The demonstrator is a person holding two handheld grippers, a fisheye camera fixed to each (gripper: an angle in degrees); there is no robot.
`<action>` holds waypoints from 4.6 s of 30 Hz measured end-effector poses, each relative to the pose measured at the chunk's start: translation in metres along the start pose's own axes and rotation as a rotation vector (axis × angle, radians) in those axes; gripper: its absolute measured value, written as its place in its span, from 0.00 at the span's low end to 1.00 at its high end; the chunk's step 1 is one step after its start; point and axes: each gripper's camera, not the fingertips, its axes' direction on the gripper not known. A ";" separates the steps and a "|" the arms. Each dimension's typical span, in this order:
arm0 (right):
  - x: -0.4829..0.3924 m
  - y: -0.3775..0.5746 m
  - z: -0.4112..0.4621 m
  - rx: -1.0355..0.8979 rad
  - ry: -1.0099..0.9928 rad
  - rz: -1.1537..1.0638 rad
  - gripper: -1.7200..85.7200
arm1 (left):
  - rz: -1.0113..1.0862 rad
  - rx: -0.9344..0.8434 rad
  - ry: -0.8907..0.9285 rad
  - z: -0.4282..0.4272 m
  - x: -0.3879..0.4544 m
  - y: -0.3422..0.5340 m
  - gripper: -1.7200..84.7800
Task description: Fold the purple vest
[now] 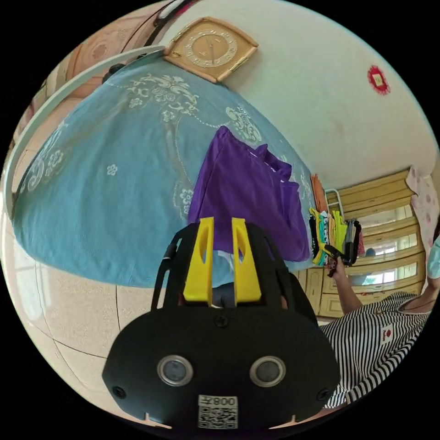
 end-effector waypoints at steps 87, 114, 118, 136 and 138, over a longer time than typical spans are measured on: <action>-0.365 -0.046 0.088 0.064 0.278 -0.341 0.02 | 0.570 -0.099 -0.153 0.276 0.258 0.038 0.02; -0.289 0.175 0.116 -0.226 0.297 -0.228 0.02 | 0.420 -0.366 -0.309 0.324 0.260 0.238 0.02; -0.269 0.195 0.090 -0.157 0.281 -0.195 0.02 | 0.418 -0.261 -0.311 0.296 0.267 0.264 0.02; -0.017 0.367 0.008 0.239 -0.318 0.454 0.11 | 0.160 -0.149 0.012 0.251 0.213 0.400 0.07; -0.003 0.372 0.012 0.247 -0.352 0.477 0.11 | 0.196 -0.168 0.027 0.261 0.228 0.405 0.08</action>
